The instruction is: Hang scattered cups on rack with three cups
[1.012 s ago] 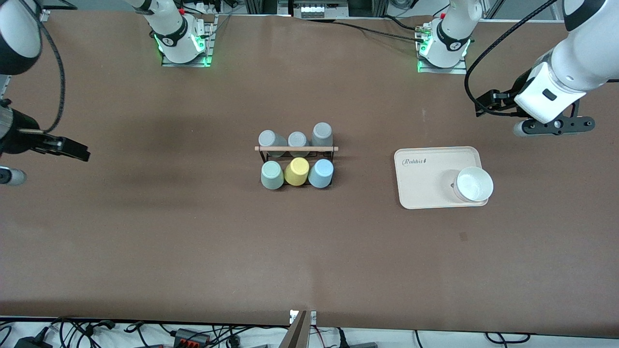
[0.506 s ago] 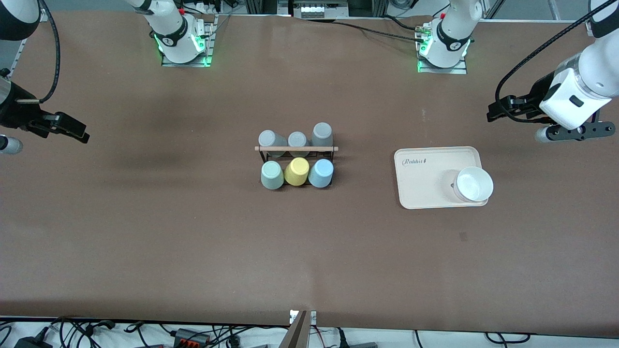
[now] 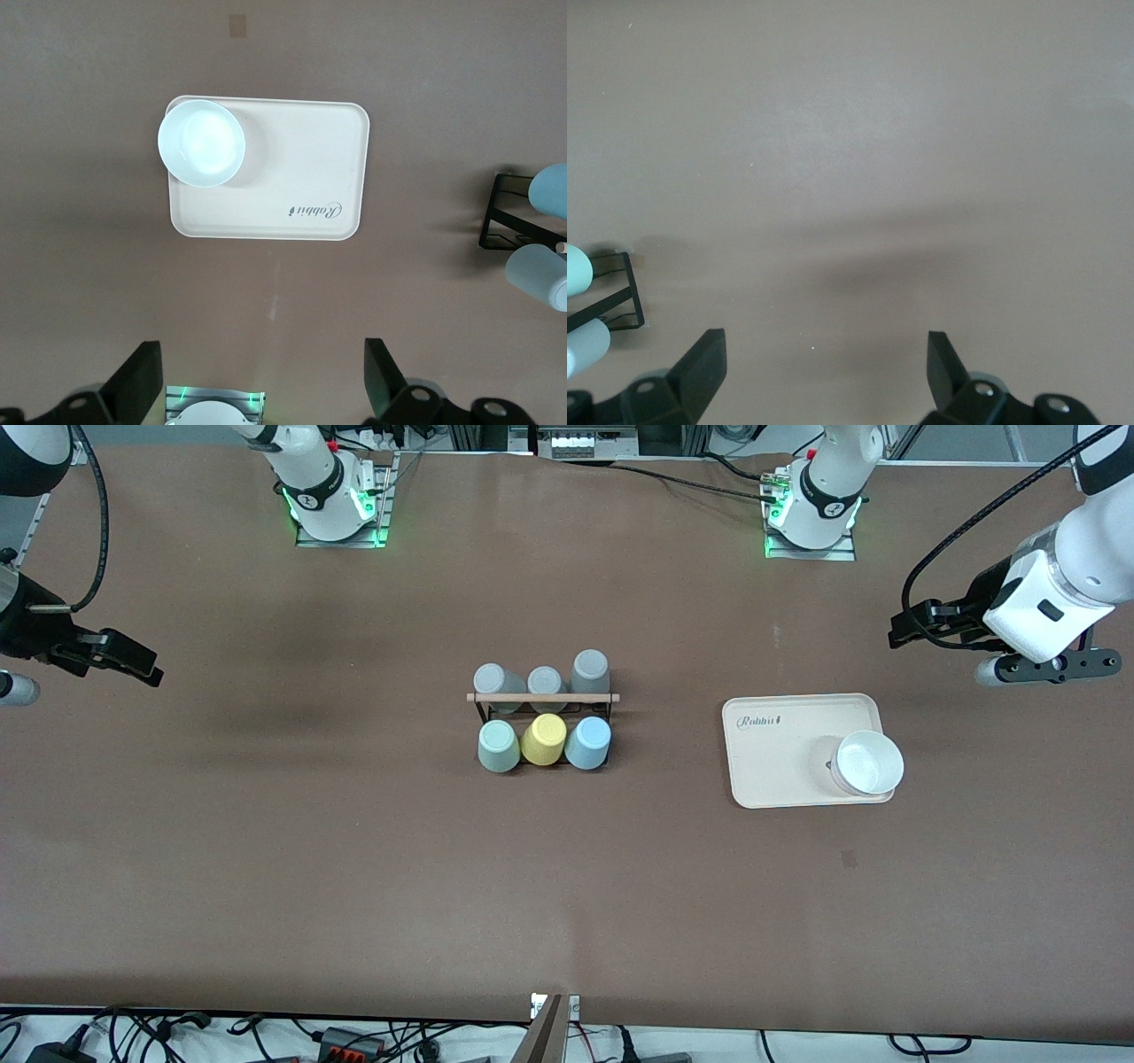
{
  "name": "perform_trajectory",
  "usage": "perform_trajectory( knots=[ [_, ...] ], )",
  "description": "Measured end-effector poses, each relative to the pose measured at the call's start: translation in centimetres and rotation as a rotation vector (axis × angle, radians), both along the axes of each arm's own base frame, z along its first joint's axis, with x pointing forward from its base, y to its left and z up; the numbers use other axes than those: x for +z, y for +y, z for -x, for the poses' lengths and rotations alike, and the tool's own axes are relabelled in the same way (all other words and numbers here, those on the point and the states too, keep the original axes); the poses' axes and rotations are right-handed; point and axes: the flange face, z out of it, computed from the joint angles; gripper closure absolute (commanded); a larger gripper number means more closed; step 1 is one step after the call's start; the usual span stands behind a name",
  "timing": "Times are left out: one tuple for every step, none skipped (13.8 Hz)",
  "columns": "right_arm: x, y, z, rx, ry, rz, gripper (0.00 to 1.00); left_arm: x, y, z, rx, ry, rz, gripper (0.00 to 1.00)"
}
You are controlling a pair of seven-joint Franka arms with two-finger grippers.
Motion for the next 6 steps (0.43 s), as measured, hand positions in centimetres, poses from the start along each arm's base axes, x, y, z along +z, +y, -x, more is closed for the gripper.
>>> perform_trajectory(
  knots=[
    [0.02, -0.1, 0.01, -0.006, 0.0, 0.0, 0.0, 0.0, 0.0, 0.0, 0.0, 0.0, 0.0, 0.0],
    [0.01, -0.44, 0.01, -0.018, 0.0, -0.001, 0.0, 0.0, 0.0, 0.0, 0.0, 0.0, 0.0, 0.0],
    [-0.01, -0.83, 0.01, -0.027, 0.001, -0.003, 0.0, 0.0, 0.0, 0.0, -0.001, 0.0, 0.0, 0.0],
    [-0.04, -0.9, 0.01, -0.03, 0.001, -0.008, 0.0, 0.01, 0.01, 0.0, -0.001, 0.0, 0.0, 0.0],
    [-0.03, -0.64, 0.0, -0.027, 0.002, -0.012, 0.0, 0.01, 0.01, 0.0, -0.002, -0.001, 0.0, 0.0],
    [0.08, -0.26, 0.0, -0.02, 0.0, -0.014, 0.0, 0.01, 0.01, -0.01, -0.004, -0.001, 0.001, 0.0]
  ],
)
